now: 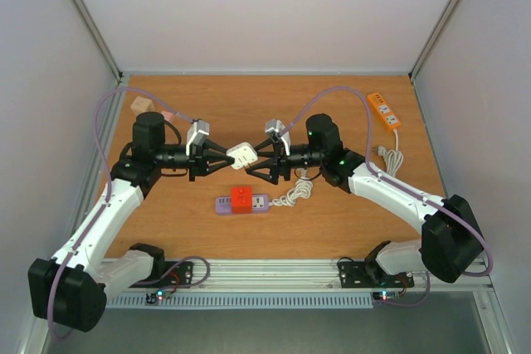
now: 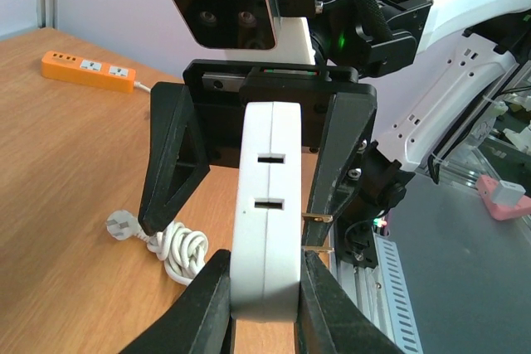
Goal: Pull the plug off the socket
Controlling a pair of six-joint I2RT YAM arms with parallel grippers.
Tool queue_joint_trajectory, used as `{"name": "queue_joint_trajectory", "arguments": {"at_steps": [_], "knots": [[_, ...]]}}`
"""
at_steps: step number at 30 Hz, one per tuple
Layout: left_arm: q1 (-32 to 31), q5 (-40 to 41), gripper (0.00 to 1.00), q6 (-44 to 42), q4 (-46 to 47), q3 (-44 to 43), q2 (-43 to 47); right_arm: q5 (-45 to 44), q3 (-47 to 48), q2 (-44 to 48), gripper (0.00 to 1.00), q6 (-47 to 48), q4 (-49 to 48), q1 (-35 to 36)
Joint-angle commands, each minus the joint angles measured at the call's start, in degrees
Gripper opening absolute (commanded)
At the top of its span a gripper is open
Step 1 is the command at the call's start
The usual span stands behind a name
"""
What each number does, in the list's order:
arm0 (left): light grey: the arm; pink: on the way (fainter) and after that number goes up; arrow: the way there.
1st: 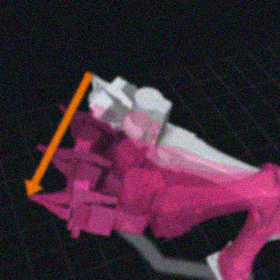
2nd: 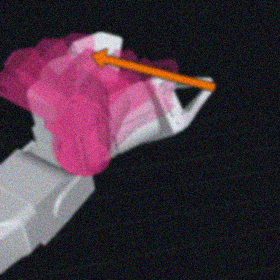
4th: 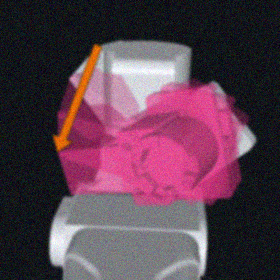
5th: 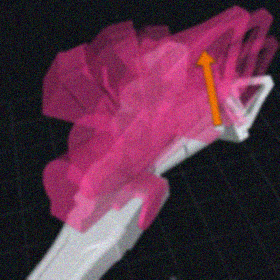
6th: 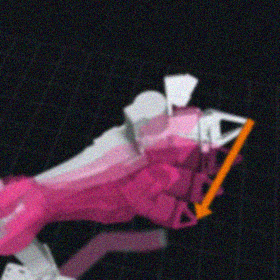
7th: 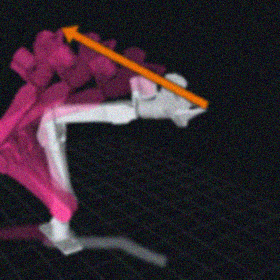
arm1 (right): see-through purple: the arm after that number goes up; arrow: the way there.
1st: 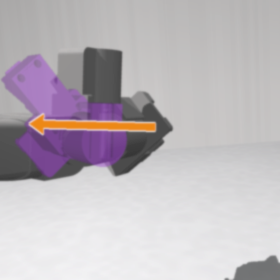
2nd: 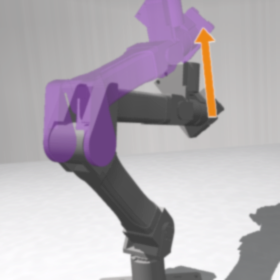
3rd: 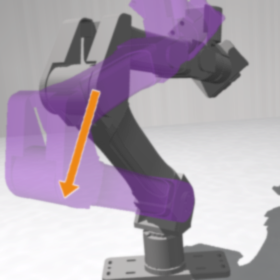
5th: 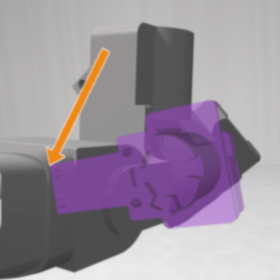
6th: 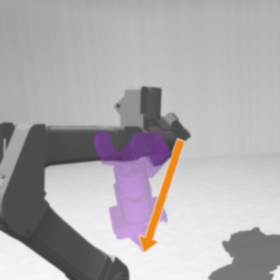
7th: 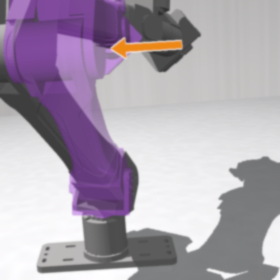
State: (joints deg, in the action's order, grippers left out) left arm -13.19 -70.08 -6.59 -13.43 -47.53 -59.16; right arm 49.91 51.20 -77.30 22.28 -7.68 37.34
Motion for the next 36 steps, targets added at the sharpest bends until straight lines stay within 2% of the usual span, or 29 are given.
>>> {"name": "queue_joint_trajectory", "arguments": {"at_steps": [1, 19, 30, 36], "knots": [[0.3, 0.0, 0.01, -0.1, 2.9, 1.1, 0.8, -1.0, 0.9, 1.1, 0.78, -1.6, -2.3, 0.5], [0.2, -1.4, 0.01, -0.8, 2.9, 2.5, 1.0, -10.3, 1.0, 0.5, 0.77, -2.4, -4.3, 0.5], [-0.4, -2.8, 0.01, -3.1, 0.4, 2.6, 0.6, -11.7, 1.4, 0.0, 0.77, -2.5, -4.4, 0.5], [-1.5, -3.1, 0.01, -7.3, -4.5, 2.0, 0.1, -11.8, 1.7, -0.1, 0.77, -2.4, -4.3, 0.5]]}}
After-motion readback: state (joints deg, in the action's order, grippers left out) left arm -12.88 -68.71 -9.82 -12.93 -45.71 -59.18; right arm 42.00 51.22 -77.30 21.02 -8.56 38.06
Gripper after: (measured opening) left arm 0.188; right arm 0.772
